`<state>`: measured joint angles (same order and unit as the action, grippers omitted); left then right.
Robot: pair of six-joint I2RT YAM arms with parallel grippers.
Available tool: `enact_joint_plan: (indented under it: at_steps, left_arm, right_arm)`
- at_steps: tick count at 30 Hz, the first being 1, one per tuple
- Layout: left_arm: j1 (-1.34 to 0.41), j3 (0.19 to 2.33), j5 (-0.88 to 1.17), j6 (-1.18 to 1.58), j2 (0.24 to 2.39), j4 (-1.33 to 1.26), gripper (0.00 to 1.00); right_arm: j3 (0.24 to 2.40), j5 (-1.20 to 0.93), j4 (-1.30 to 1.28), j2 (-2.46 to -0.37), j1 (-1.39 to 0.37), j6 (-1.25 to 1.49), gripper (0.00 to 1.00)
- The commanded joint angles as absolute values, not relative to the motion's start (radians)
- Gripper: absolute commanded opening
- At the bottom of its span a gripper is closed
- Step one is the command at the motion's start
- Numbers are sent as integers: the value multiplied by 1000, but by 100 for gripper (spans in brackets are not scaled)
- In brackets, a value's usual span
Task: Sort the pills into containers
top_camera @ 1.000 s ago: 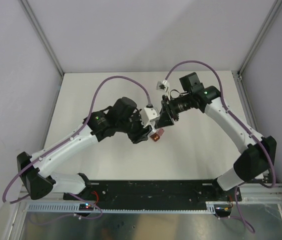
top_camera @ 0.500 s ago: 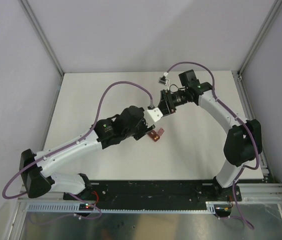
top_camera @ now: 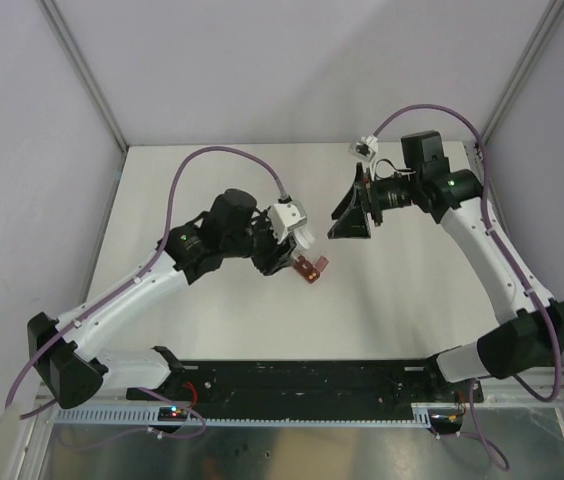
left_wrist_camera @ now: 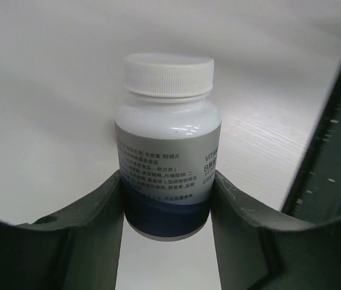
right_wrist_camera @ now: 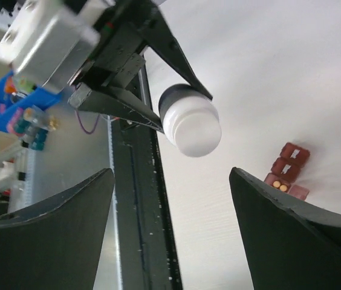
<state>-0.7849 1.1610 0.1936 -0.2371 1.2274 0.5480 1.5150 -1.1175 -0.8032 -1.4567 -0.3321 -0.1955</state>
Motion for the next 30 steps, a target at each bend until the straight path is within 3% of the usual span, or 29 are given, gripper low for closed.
enact_joint_plan:
  at_steps: [1,7,16,20,25,30]
  left_arm:
    - [-728,1229,630,-233,1195,586,0]
    - [-711,1259,858,-232,1212,649,0]
    - [-710,1277,931,-222,1224,675,0]
    - [-709,1280,928,-224,1233,675,0]
    - [-710,1281,890,-225,1243,676,0]
    - [-714,1288,794,-218,1255,676,0]
  right_arm:
    - [1546,-1088,-883,-1373,-362,-418,83]
    - [1550,-1053,-966,-1335,-445,-584,83]
    - [1549,-1031,-1016,-1329,-546,-646,79]
    - [1551,-1039,-1012,-1335,-560,-632,66]
    - [1559,-1069,-1008,-1354,-562,-610,40]
    - [1562,-1077,-982,-1382,-561,-542,21]
